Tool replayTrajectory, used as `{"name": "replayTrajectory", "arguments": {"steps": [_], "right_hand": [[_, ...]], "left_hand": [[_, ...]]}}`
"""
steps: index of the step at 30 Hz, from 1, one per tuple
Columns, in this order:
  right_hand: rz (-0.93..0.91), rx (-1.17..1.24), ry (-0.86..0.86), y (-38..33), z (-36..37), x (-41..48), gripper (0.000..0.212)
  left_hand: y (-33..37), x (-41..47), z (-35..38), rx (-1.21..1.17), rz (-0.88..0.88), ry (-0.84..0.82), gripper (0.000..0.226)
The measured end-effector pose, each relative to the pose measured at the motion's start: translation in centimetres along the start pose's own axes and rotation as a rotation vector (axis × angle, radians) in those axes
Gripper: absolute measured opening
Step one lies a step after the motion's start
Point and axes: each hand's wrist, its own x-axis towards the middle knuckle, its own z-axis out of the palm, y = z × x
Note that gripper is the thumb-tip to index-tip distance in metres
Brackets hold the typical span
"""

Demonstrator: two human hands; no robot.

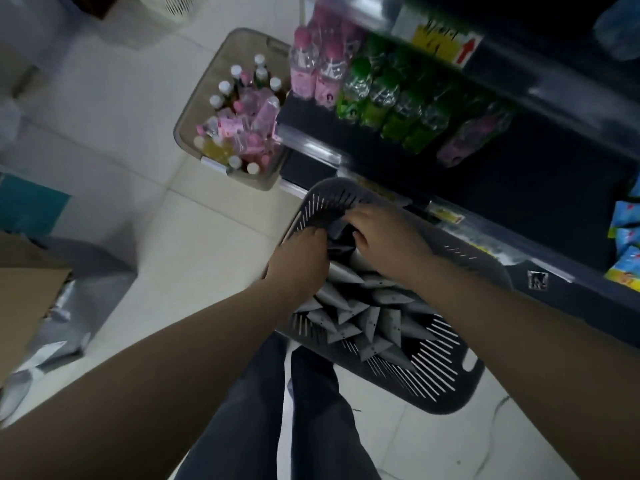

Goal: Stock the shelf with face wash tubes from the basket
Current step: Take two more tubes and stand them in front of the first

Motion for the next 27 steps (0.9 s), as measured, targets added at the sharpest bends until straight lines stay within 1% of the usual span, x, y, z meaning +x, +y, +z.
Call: {"name": "replayTrajectory", "arguments": {"steps": [2, 6, 10, 15, 19, 23, 27], "right_hand": [[0.016, -0.001, -0.026, 0.4, 1.3, 1.1, 0.033], [0.052, -0.079, -0.104, 1.0, 3.6, 3.4, 0.031], [0.104, -0.105, -0.182, 1.2, 4.9, 4.6, 0.029], [0.169, -0.132, -0.219, 1.4, 5.3, 5.4, 0.028], [0.187, -0.175, -0.2, 0.9, 4.4, 5.7, 0.026], [0.186, -0.259, -0.211, 0.6, 4.0, 5.9, 0.024], [0.153, -0.29, -0.201, 0.5, 4.1, 5.7, 0.021]], "left_hand": [[-0.3, 1.0, 1.2, 0.0, -0.013, -0.028, 0.021], [-0.4, 2.7, 3.1, 0.034, 0.043, -0.054, 0.033], [-0.1, 3.8, 3.9, 0.074, 0.028, -0.115, 0.024], [0.2, 4.9, 4.1, 0.041, -0.044, -0.251, 0.024], [0.0, 5.7, 3.7, 0.043, -0.06, -0.267, 0.026], [0.0, 6.0, 3.6, 0.103, -0.022, -0.251, 0.027], [0.3, 5.9, 3.9, 0.148, 0.02, -0.252, 0.025]]}}
